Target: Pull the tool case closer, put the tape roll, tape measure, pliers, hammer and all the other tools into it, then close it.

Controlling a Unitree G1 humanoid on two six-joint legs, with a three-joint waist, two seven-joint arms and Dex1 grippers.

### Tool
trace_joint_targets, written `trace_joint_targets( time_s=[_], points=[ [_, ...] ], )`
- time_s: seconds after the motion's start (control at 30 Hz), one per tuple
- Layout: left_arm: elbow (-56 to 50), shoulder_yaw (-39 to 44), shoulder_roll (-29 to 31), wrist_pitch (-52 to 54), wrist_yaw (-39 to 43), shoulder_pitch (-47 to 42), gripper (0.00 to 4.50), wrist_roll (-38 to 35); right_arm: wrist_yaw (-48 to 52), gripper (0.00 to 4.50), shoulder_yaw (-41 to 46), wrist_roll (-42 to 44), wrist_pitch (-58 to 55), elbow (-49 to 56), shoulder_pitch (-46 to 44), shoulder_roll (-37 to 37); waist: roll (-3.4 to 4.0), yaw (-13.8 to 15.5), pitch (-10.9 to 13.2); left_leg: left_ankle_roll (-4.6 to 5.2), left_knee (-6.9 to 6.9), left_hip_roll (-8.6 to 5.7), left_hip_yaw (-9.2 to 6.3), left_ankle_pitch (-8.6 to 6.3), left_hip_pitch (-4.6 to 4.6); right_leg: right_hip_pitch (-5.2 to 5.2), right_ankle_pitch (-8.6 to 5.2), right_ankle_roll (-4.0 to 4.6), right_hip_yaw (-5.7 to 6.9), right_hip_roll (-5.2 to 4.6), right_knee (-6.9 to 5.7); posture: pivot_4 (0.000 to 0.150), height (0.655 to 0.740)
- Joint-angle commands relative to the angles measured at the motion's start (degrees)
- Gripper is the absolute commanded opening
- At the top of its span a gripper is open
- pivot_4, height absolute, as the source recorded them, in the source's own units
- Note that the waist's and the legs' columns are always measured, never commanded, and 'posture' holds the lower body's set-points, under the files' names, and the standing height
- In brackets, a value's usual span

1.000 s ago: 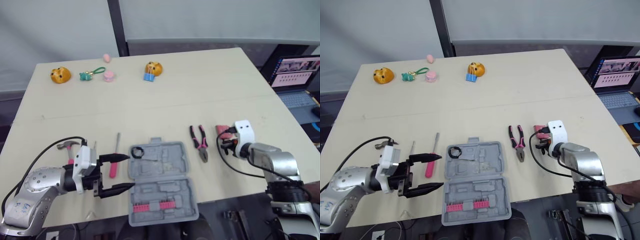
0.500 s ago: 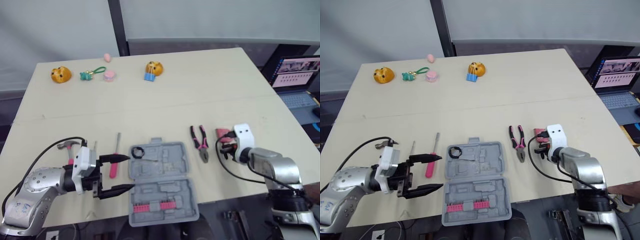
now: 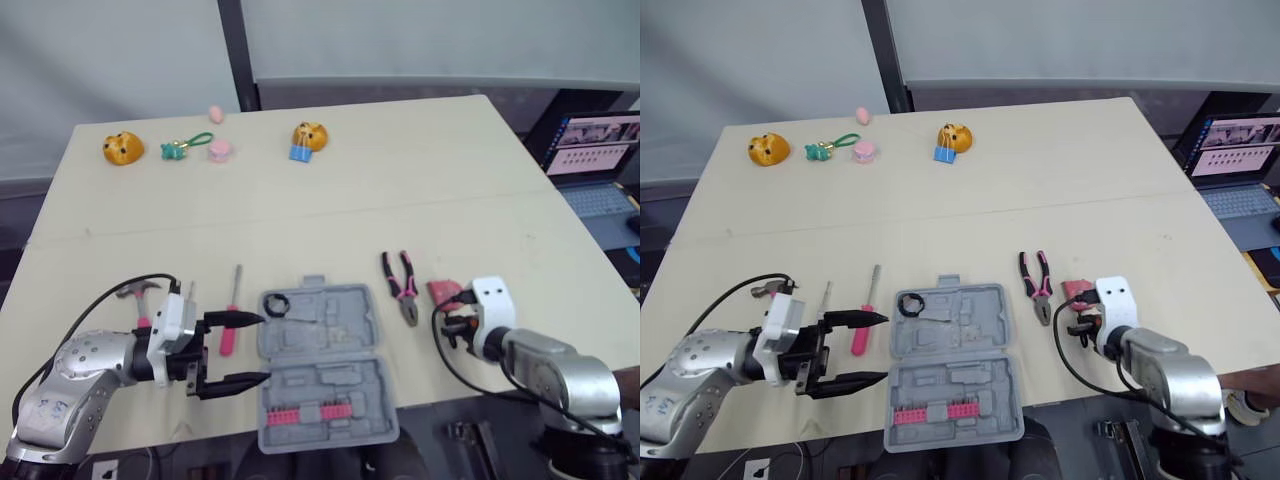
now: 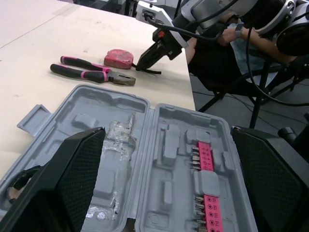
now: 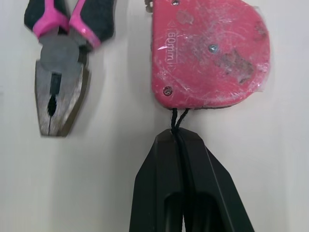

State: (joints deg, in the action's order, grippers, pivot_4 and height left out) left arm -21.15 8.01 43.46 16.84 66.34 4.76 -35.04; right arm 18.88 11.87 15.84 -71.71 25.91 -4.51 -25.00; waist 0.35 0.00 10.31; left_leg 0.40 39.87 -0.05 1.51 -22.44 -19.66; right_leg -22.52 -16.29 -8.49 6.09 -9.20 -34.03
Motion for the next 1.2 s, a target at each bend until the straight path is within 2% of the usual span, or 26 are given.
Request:
trace_joint_targets(
  time_s=[0.03, 0.67, 1.2],
  points=[
    [0.2, 0.1, 0.5, -0.7, 1.3, -0.5, 4.50, -0.1, -1.2, 0.02, 1.7, 0.9, -3.3, 4.4, 2.9, 0.5, 0.00, 0.0, 0.0, 0.00, 0.00, 0.00, -0.01, 0.00, 0.00, 0.00, 0.00, 0.00, 0.00, 0.00, 0.00, 0.150, 0.7400],
    [3.2, -1.2, -0.2, -3.8, 4.3, -0.4, 4.50, 1.4, -0.6, 0.02, 3.8, 3.3, -11.3, 18.0, 12.9, 2.3, 0.02, 0.0, 0.0, 0.01, -0.04, -0.01, -0.44, -0.01, 0.00, -0.01, 0.01, -0.01, -0.03, 0.03, 0.05, 0.150, 0.7400],
    [3.4, -2.1, -0.3, -4.1, 4.4, -0.3, 4.50, 1.5, -0.8, 0.02, 4.3, 3.6, -13.1, 20.5, 14.7, 3.3, 0.06, 0.0, 0.0, 0.02, -0.05, -0.02, -0.48, -0.01, 0.00, -0.02, 0.01, -0.01, -0.03, 0.03, 0.05, 0.150, 0.7400]
  ],
)
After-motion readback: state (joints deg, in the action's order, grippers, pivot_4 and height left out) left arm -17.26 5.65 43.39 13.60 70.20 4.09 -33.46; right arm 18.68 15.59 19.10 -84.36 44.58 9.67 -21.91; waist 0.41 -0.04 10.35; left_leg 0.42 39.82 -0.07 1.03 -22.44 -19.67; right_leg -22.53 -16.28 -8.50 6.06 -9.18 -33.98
